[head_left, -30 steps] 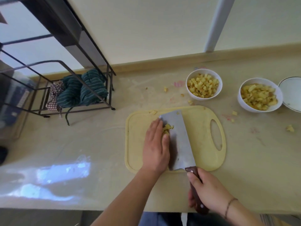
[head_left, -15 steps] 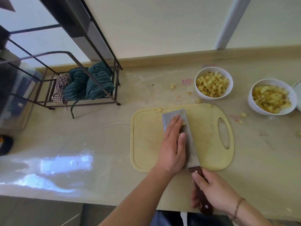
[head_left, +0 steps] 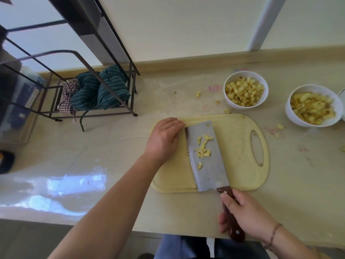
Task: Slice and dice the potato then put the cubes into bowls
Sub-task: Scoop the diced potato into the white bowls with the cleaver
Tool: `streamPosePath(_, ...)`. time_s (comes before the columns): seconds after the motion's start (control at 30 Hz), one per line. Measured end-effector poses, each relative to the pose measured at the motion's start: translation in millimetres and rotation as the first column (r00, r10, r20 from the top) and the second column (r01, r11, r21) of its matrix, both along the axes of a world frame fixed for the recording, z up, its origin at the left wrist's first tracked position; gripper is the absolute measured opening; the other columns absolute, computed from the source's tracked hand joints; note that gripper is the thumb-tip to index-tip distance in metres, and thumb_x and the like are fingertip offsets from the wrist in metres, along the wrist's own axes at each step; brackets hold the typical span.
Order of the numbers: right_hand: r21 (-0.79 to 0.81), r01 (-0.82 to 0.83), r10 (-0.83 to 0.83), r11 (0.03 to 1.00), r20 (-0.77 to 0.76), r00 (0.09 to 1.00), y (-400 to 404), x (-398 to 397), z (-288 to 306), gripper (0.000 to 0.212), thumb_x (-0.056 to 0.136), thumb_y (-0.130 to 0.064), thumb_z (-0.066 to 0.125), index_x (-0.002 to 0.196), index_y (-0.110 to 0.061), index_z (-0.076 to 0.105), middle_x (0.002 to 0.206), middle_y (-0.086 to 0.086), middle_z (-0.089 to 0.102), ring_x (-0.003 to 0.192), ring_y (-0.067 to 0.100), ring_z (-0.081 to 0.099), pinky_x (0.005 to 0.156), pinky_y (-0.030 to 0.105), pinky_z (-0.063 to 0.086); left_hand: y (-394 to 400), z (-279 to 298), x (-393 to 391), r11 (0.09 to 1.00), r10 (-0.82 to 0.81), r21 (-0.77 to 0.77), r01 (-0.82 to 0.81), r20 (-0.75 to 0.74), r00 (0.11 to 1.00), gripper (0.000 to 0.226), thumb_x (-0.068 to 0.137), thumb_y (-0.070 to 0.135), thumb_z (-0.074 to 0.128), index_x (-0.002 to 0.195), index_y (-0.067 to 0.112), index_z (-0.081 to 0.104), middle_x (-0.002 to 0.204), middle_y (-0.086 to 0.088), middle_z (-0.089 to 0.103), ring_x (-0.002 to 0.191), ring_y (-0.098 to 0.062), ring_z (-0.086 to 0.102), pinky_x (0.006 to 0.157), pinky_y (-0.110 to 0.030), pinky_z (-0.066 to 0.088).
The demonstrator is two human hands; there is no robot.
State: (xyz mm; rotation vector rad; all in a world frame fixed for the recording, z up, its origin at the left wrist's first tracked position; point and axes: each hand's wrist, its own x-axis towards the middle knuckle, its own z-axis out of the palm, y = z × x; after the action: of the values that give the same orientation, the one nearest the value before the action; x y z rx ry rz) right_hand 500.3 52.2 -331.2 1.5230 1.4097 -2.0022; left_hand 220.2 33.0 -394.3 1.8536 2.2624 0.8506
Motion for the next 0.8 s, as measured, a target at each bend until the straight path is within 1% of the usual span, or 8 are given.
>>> streamPosePath(0.07, 0.008, 0.006, -0.006, 1.000, 0.009, 1.000, -1, 0, 0, 0.013, 0.103, -0.025, 0.044, 0.105, -0.016, 0.054, 0.065, 0.018, 0.070, 0.059, 0.036, 0.069, 0.051, 0.034, 0.053, -4, 2, 2, 0.999, -0.004, 0.054, 0.006, -0.031, 1.000, 0.026, 0.082, -0.008, 0.074, 0.107, 0.000, 0.077, 0.105, -0.011, 0.076, 0.097, -0.030, 0.068, 0.089, -0.041, 0.055)
streamPosePath(0.13, 0.015, 0.007, -0.008, 1.000, 0.008, 1.000, -1, 1, 0, 0.014, 0.102, -0.026, 0.045, 0.104, -0.015, 0.054, 0.065, 0.018, 0.070, 0.059, 0.037, 0.069, 0.053, 0.036, 0.054, -9, 4, 8, 0.997, -0.014, 0.076, 0.015, -0.011, 1.000, 0.023, 0.083, -0.004, 0.073, 0.105, 0.001, 0.076, 0.102, -0.009, 0.077, 0.093, -0.026, 0.064, 0.086, -0.037, 0.052)
streamPosePath(0.27, 0.037, 0.011, -0.012, 0.999, 0.004, 1.000, -3, 2, 2, 0.013, 0.102, -0.025, 0.045, 0.106, -0.019, 0.056, 0.065, 0.019, 0.070, 0.058, 0.037, 0.069, 0.054, 0.036, 0.053, -15, 10, 19, 0.998, -0.017, 0.056, 0.012, 0.073, 0.997, 0.024, 0.081, -0.007, 0.076, 0.102, 0.003, 0.077, 0.097, -0.007, 0.076, 0.093, -0.022, 0.061, 0.084, -0.028, 0.050)
streamPosePath(0.4, 0.073, 0.013, -0.015, 0.997, 0.020, 1.000, -6, 2, 4, 0.014, 0.102, -0.025, 0.045, 0.103, -0.020, 0.057, 0.065, 0.016, 0.070, 0.058, 0.034, 0.070, 0.055, 0.040, 0.054, -26, 15, 29, 0.999, -0.010, 0.037, 0.005, 0.113, 0.994, 0.020, 0.080, -0.008, 0.075, 0.096, 0.003, 0.076, 0.089, -0.004, 0.074, 0.084, -0.023, 0.063, 0.078, -0.025, 0.050)
streamPosePath(0.53, 0.101, -0.002, -0.002, 0.995, 0.047, 0.999, -10, 5, 4, 0.013, 0.102, -0.026, 0.046, 0.098, -0.021, 0.057, 0.066, 0.015, 0.071, 0.059, 0.035, 0.071, 0.065, 0.056, 0.055, -44, 13, 48, 0.999, -0.012, 0.038, 0.006, 0.177, 0.984, 0.018, 0.081, -0.006, 0.072, 0.097, 0.003, 0.075, 0.088, -0.003, 0.073, 0.085, -0.017, 0.059, 0.079, -0.025, 0.049)
streamPosePath(0.63, 0.087, 0.021, -0.025, 0.996, 0.047, 0.999, -9, 6, 4, 0.014, 0.102, -0.025, 0.046, 0.097, -0.017, 0.056, 0.065, 0.016, 0.071, 0.059, 0.035, 0.070, 0.064, 0.052, 0.055, -56, 17, 64, 0.999, 0.027, 0.038, -0.037, 0.220, 0.975, 0.013, 0.089, 0.004, 0.065, 0.099, 0.004, 0.073, 0.089, -0.001, 0.070, 0.087, -0.014, 0.058, 0.080, -0.021, 0.048)
streamPosePath(0.73, 0.082, 0.032, -0.036, 0.996, 0.046, 0.998, -9, 6, 4, 0.014, 0.101, -0.026, 0.046, 0.096, -0.017, 0.056, 0.065, 0.016, 0.071, 0.059, 0.036, 0.070, 0.062, 0.047, 0.054, -65, 20, 75, 1.000, 0.003, -0.024, 0.003, 0.244, 0.970, 0.024, 0.091, 0.014, 0.059, 0.109, 0.003, 0.071, 0.101, -0.004, 0.070, 0.096, -0.016, 0.057, 0.090, -0.017, 0.046)
streamPosePath(0.8, 0.087, 0.034, -0.039, 0.996, 0.047, 0.998, -8, 8, 3, 0.014, 0.101, -0.026, 0.047, 0.096, -0.016, 0.056, 0.065, 0.015, 0.070, 0.059, 0.037, 0.070, 0.062, 0.046, 0.052, -70, 23, 77, 0.994, -0.033, -0.095, 0.060, 0.268, 0.963, 0.036, 0.088, 0.020, 0.060, 0.119, 0.002, 0.067, 0.112, -0.007, 0.067, 0.105, -0.017, 0.055, 0.100, -0.009, 0.038)
